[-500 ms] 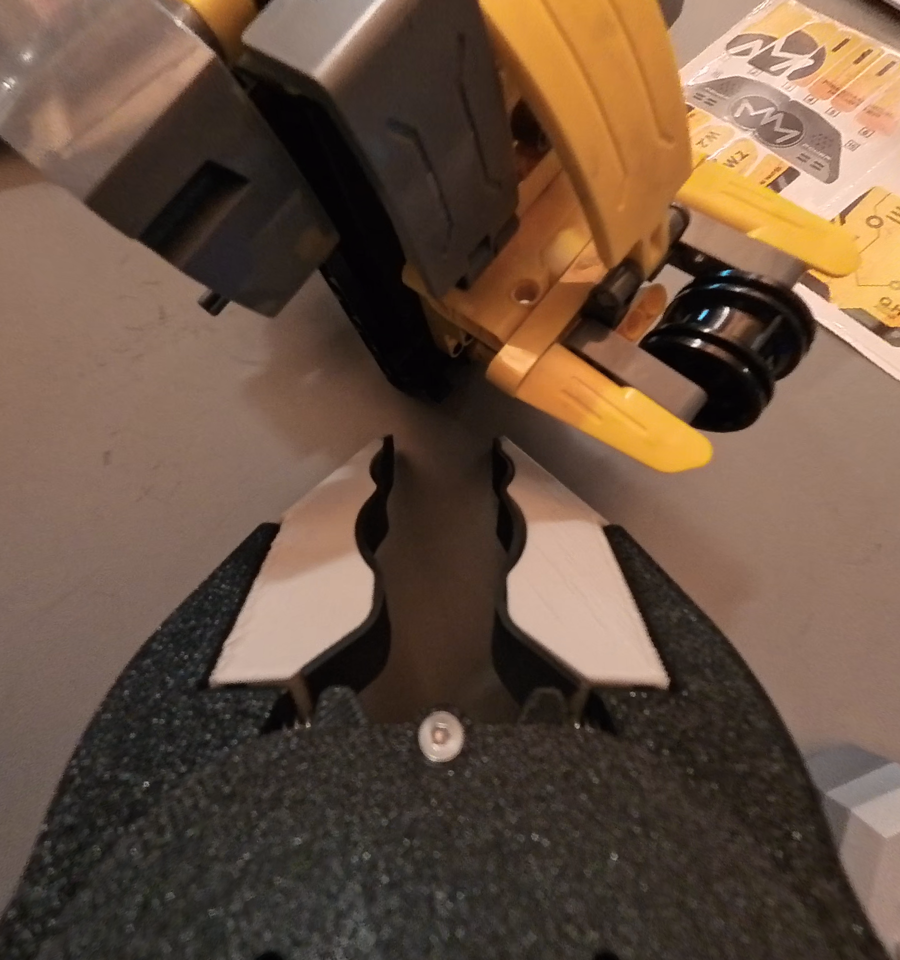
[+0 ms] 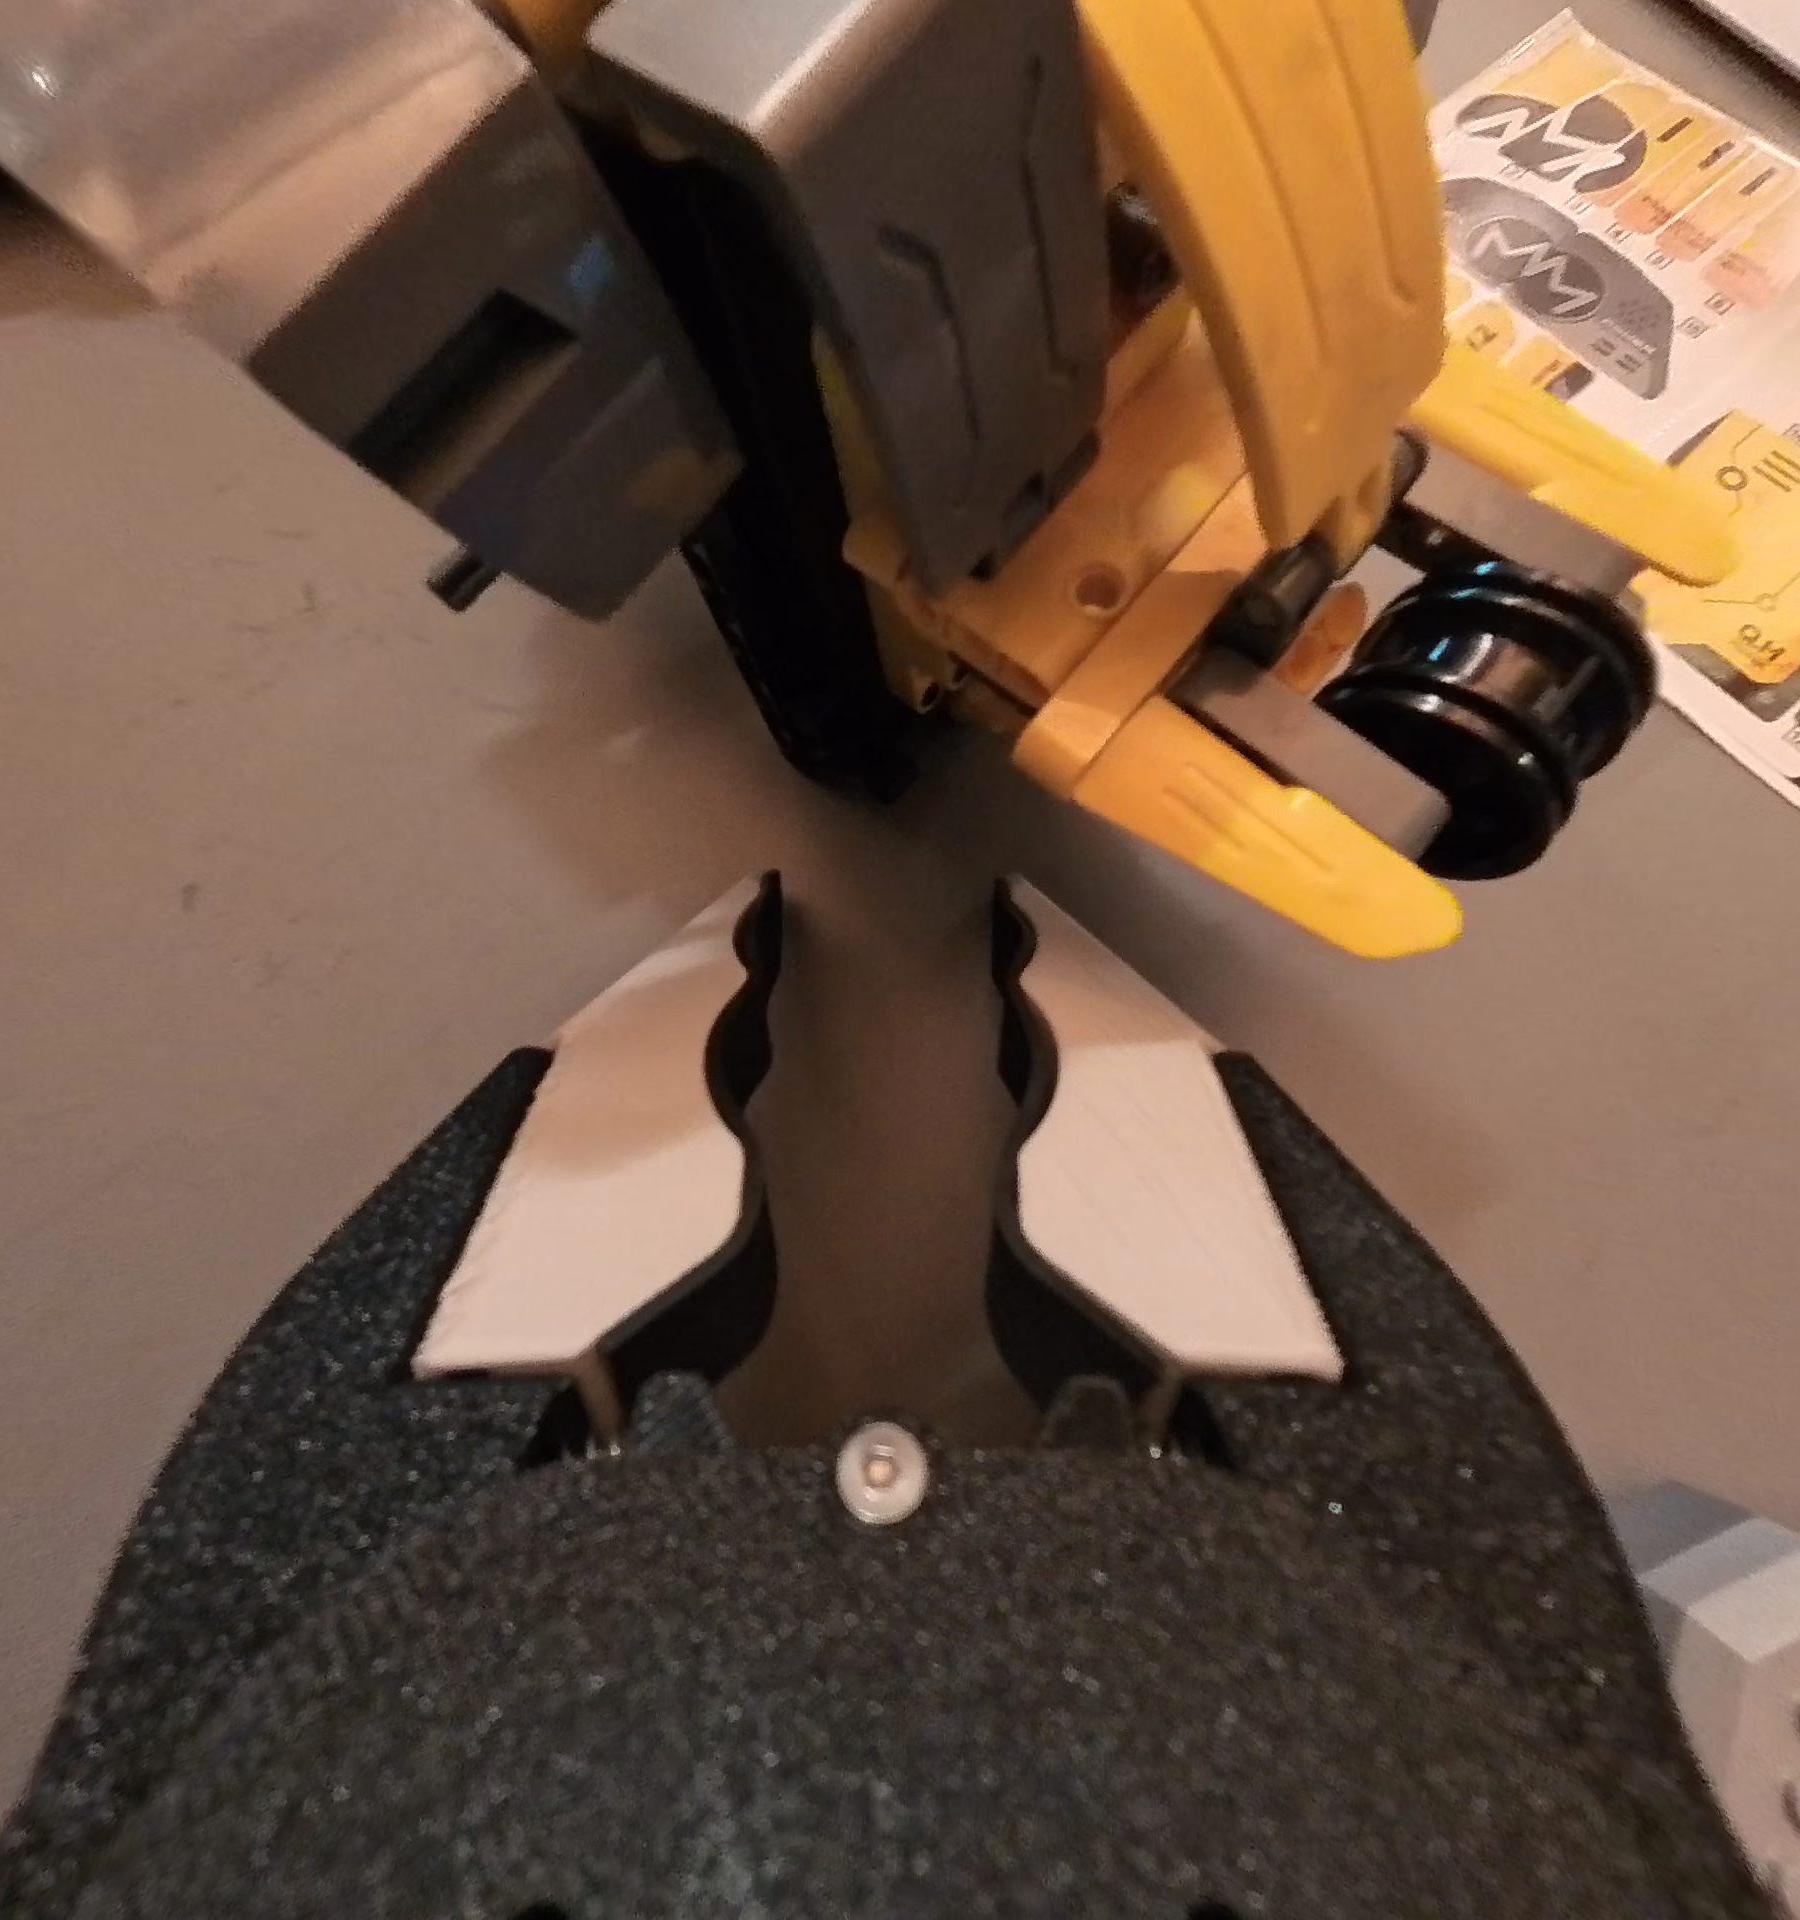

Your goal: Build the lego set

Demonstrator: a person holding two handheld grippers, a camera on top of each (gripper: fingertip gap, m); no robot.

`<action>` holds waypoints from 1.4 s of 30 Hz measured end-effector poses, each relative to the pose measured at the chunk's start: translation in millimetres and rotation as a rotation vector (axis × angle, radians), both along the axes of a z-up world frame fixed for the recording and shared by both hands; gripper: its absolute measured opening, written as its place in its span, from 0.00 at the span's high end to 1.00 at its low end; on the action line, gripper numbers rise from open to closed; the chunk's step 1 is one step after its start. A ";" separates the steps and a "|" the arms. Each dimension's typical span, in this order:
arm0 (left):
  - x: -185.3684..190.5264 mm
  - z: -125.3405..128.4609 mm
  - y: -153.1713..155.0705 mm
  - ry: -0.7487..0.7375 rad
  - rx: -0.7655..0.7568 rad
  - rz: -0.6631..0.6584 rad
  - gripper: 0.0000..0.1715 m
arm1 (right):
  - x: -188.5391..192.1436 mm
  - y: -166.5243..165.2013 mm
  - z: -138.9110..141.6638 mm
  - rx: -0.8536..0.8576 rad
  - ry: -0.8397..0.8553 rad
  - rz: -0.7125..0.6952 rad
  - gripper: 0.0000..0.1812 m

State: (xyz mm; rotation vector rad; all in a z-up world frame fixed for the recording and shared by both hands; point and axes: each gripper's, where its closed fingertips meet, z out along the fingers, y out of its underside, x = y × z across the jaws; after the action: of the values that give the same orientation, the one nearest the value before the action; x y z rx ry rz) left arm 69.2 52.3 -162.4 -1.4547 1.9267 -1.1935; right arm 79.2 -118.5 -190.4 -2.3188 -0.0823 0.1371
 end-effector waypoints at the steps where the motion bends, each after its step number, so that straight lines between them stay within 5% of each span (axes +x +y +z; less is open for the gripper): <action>1: 0.0 -0.8 -0.4 0.002 0.009 -0.001 0.54 | -0.1 0.0 -0.2 -0.001 -0.008 0.001 0.78; 9: -3.6 -2.9 -2.5 -0.007 0.122 -0.009 0.51 | 8.9 0.7 -0.1 0.000 -0.013 -0.041 0.80; 13: -16.1 39.1 31.3 -0.095 0.196 0.095 0.54 | 23.6 -0.4 6.8 0.041 0.029 -0.115 0.84; 16: -45.8 92.6 77.7 -0.230 0.172 0.258 0.79 | 33.2 -0.8 9.7 0.064 0.103 -0.173 0.84; 19: -94.7 115.1 124.6 -0.305 0.111 0.397 1.00 | 38.0 -1.6 12.5 0.084 0.129 -0.203 0.84; 23: -164.9 82.8 187.7 -0.230 0.153 0.600 1.00 | 43.6 -2.4 15.4 0.106 0.143 -0.235 0.85; 27: -205.0 48.4 213.8 -0.268 0.056 0.724 1.00 | 50.2 -3.0 10.8 0.080 0.120 -0.280 0.85; 32: -216.4 42.8 236.8 -0.283 -0.009 0.813 0.97 | 54.9 -2.9 1.0 0.021 0.076 -0.299 0.87; 42: -204.1 27.9 224.3 -0.184 0.031 0.722 0.86 | 58.2 -2.7 1.5 0.034 0.163 -0.311 0.91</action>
State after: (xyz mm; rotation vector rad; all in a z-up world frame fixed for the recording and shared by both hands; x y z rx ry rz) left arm -134.9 276.6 -134.5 -1.7318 1.1236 -0.8997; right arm 137.4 -121.2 -188.9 -2.2456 0.3541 0.1646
